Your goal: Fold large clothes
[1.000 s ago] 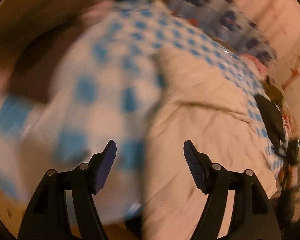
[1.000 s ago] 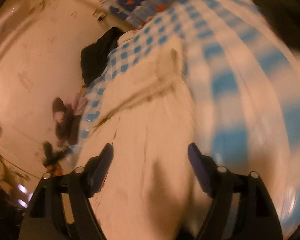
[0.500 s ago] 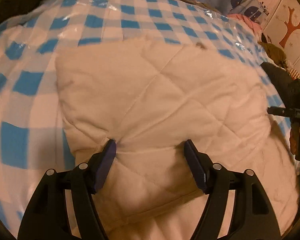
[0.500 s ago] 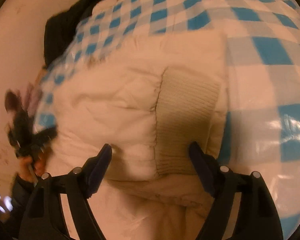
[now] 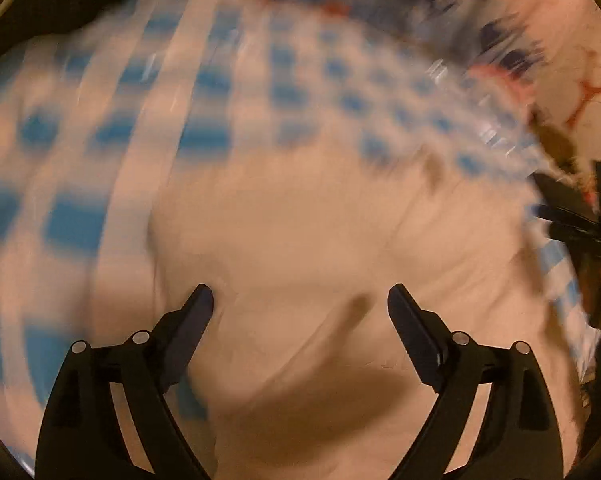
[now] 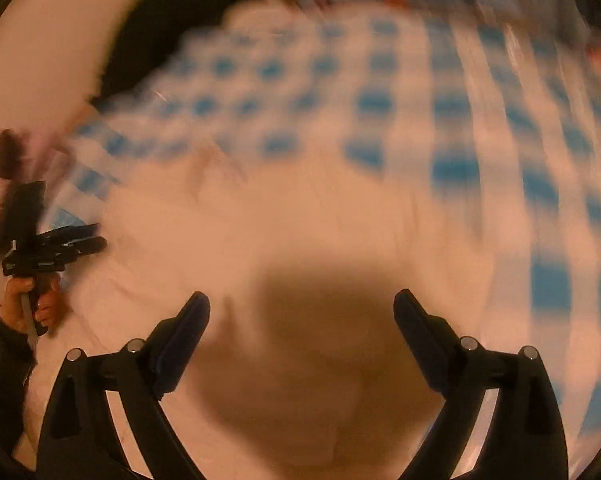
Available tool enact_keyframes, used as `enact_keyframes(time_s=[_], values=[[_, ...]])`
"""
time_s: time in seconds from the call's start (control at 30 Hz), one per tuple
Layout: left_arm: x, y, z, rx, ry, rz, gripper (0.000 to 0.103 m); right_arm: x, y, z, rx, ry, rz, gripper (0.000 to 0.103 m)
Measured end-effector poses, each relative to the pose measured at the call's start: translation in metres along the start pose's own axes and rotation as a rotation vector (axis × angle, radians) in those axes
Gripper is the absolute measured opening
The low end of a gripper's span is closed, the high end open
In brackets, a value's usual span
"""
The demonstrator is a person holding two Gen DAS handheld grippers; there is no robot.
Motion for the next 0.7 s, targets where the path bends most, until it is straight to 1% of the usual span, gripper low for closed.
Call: enact_keyframes(time_s=[0.03,0.07,0.1,0.13,0.17,0.2,0.23,0.27,0.3,0.33,0.37,0.43,0.5,0.53,0.57,0.6,0.63,0.67,0.7], values=[[0.005,-0.013,-0.004,0.030,-0.007,0.021,0.085,-0.002,-0.015,0.010,-0.019,-0.028,0.008,0.090],[0.017,-0.040,0.001,0.048,-0.004,0.049,0.085,-0.004,-0.025,0.022,-0.041,-0.072,0.030,0.090],[0.023,-0.055,0.009,0.048,0.000,0.059,0.085,-0.004,-0.035,0.043,-0.080,-0.146,0.086,0.090],[0.029,-0.069,0.021,0.041,-0.001,0.067,0.085,-0.002,-0.039,0.062,-0.118,-0.212,0.146,0.090],[0.032,-0.081,0.043,0.011,-0.016,0.065,0.085,-0.001,-0.045,0.083,-0.146,-0.261,0.194,0.090],[0.034,-0.092,0.072,-0.032,-0.028,0.039,0.085,0.003,-0.051,0.105,-0.162,-0.281,0.231,0.090],[0.031,-0.093,0.097,-0.087,-0.028,0.015,0.085,0.012,-0.051,0.129,-0.194,-0.292,0.285,0.090],[0.029,-0.087,0.118,-0.146,-0.041,0.006,0.085,0.027,-0.043,0.150,-0.225,-0.254,0.330,0.090],[0.025,-0.070,0.142,-0.232,-0.085,0.007,0.085,0.035,-0.037,0.163,-0.243,-0.239,0.358,0.089],[0.018,-0.051,0.173,-0.325,-0.131,0.018,0.085,0.039,-0.039,0.169,-0.225,-0.257,0.386,0.089],[0.019,-0.049,0.177,-0.302,-0.141,0.024,0.089,0.041,-0.044,0.167,-0.207,-0.256,0.395,0.089],[0.020,-0.050,0.177,-0.289,-0.166,0.048,0.089,0.039,-0.045,0.164,-0.211,-0.259,0.365,0.089],[0.018,-0.051,0.174,-0.282,-0.155,0.035,0.089,0.041,-0.041,0.158,-0.203,-0.286,0.389,0.089],[0.017,-0.053,0.170,-0.273,-0.162,0.033,0.089,0.041,-0.041,0.152,-0.193,-0.290,0.400,0.089],[0.013,-0.058,0.157,-0.227,-0.213,0.037,0.089,0.042,-0.040,0.137,-0.168,-0.276,0.398,0.089],[0.012,-0.061,0.140,-0.182,-0.239,0.045,0.089,0.044,-0.043,0.131,-0.149,-0.262,0.388,0.089],[0.013,-0.061,0.120,-0.141,-0.245,0.055,0.089,0.041,-0.042,0.110,-0.110,-0.249,0.354,0.089],[0.014,-0.057,0.093,-0.104,-0.234,0.071,0.089,0.036,-0.036,0.077,-0.065,-0.246,0.312,0.089],[0.014,-0.047,0.062,-0.073,-0.231,0.092,0.089,0.031,-0.031,0.059,-0.037,-0.248,0.291,0.089]])
Point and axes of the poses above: each gripper's, at about its wrist camera, not at the fingertips, and z roughly the way its jaws point, x to its right, y to its underside, the point moved 10 cm from there along z, roughly the way its jaws point, and after that the axes turned 7 degrees about -y, right-handed, at the moved point
